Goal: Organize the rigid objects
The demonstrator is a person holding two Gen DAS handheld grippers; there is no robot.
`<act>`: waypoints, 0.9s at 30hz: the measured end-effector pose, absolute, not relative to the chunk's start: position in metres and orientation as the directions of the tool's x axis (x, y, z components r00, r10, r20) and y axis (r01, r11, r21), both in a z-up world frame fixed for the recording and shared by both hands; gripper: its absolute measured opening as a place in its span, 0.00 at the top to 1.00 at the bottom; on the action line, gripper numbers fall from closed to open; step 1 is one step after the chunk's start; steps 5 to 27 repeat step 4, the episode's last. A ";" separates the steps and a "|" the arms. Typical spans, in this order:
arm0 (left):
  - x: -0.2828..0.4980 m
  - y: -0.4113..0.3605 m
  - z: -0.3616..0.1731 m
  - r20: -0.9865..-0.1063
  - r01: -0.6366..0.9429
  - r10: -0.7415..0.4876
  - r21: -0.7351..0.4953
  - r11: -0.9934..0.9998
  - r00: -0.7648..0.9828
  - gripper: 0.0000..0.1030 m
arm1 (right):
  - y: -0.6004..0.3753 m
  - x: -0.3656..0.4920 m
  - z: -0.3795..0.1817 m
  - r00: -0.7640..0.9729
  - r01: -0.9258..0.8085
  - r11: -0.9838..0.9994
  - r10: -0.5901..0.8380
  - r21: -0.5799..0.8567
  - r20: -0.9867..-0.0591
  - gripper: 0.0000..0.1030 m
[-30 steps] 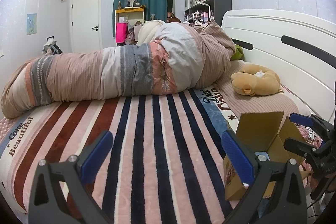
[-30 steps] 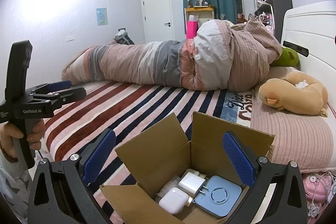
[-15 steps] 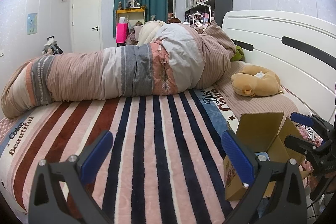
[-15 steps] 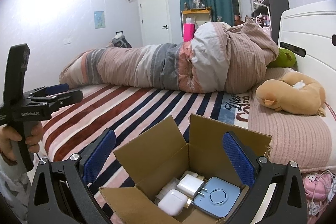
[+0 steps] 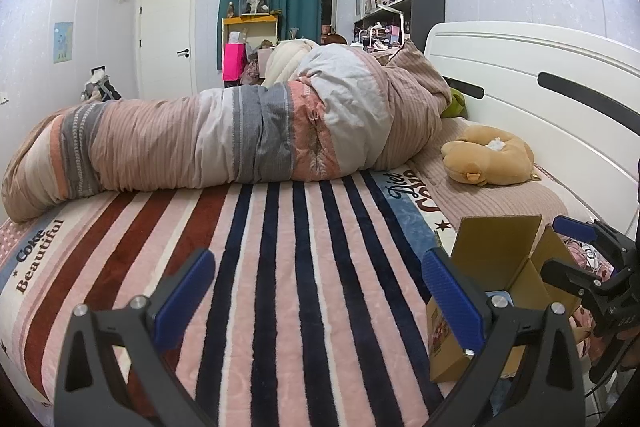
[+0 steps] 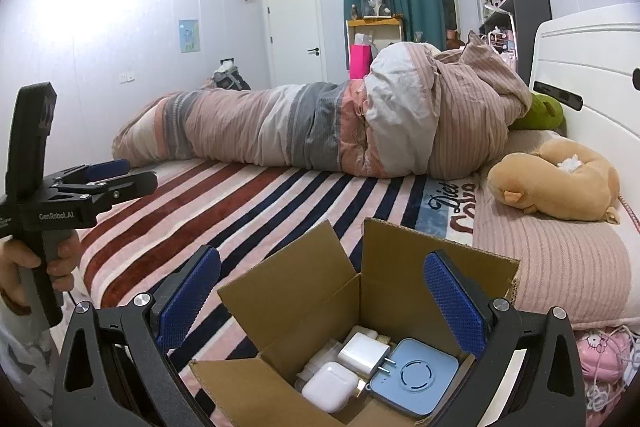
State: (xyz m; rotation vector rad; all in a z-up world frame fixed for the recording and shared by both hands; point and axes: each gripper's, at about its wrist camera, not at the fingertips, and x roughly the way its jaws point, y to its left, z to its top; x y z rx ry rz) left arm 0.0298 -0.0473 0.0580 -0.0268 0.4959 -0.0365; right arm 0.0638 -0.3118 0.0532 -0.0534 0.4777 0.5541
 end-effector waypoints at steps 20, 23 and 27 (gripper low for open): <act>0.029 -0.046 0.058 -0.474 0.025 -0.040 -0.037 0.999 0.880 0.00 | -0.312 0.064 0.053 0.744 -0.519 0.851 0.496 0.080 -0.448 0.01; 0.029 -0.046 0.058 -0.474 0.025 -0.040 -0.037 0.999 0.880 0.00 | -0.312 0.064 0.053 0.744 -0.519 0.851 0.496 0.080 -0.448 0.01; 0.029 -0.046 0.058 -0.474 0.025 -0.040 -0.037 0.999 0.880 0.00 | -0.312 0.064 0.053 0.744 -0.519 0.851 0.496 0.080 -0.448 0.01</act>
